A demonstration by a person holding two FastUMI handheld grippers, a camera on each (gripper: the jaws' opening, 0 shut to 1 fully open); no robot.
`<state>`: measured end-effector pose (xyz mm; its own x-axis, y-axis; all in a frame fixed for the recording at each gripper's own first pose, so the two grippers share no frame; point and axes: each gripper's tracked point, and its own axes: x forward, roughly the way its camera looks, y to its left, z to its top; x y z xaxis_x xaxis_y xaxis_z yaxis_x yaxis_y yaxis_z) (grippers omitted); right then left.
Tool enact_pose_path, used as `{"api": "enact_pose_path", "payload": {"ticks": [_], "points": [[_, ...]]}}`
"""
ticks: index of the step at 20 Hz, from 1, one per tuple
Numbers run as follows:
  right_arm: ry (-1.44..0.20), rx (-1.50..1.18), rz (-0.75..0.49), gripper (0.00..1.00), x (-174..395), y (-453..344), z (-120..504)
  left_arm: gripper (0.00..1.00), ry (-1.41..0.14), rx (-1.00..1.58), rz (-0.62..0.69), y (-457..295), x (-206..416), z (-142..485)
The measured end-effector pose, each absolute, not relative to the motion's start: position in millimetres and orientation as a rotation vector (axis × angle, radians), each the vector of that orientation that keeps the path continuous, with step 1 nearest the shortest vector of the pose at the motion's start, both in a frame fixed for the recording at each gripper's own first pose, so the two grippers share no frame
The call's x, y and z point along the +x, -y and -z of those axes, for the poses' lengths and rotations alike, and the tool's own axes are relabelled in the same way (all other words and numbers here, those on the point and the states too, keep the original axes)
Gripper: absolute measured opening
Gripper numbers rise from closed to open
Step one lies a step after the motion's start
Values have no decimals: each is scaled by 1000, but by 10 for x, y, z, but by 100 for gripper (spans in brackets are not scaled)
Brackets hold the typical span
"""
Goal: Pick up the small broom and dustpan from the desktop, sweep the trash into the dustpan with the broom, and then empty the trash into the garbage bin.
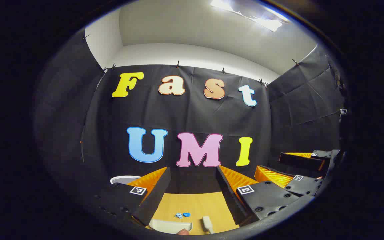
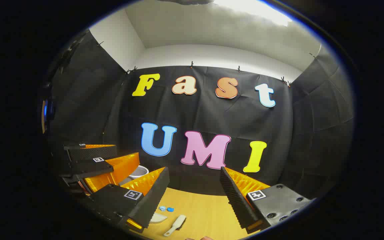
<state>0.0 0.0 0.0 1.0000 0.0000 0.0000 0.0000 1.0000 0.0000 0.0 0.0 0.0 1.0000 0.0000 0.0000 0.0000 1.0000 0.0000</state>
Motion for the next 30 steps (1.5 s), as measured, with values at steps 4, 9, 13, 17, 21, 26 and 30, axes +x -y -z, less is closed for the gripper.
{"api": "enact_pose_path", "payload": {"ticks": [4,9,13,17,21,26,30], "points": [[-10,33,-4,98,25,-4,-5,81,3,18,-12,-4,-9,0],[-26,60,-7,98,20,-15,22,81,-3,27,-9,103,-37,9],[-36,77,3,97,-2,24,45,81,-26,21,-23,117,-84,72],[-53,93,11,97,7,43,90,81,-43,23,-33,124,-101,100],[-97,113,11,97,22,14,191,81,-55,36,-42,102,-120,137],[-148,131,14,98,45,-15,307,81,-95,32,-39,73,-124,211],[-167,139,24,91,51,-5,359,81,-106,46,-42,66,-128,224]]}}
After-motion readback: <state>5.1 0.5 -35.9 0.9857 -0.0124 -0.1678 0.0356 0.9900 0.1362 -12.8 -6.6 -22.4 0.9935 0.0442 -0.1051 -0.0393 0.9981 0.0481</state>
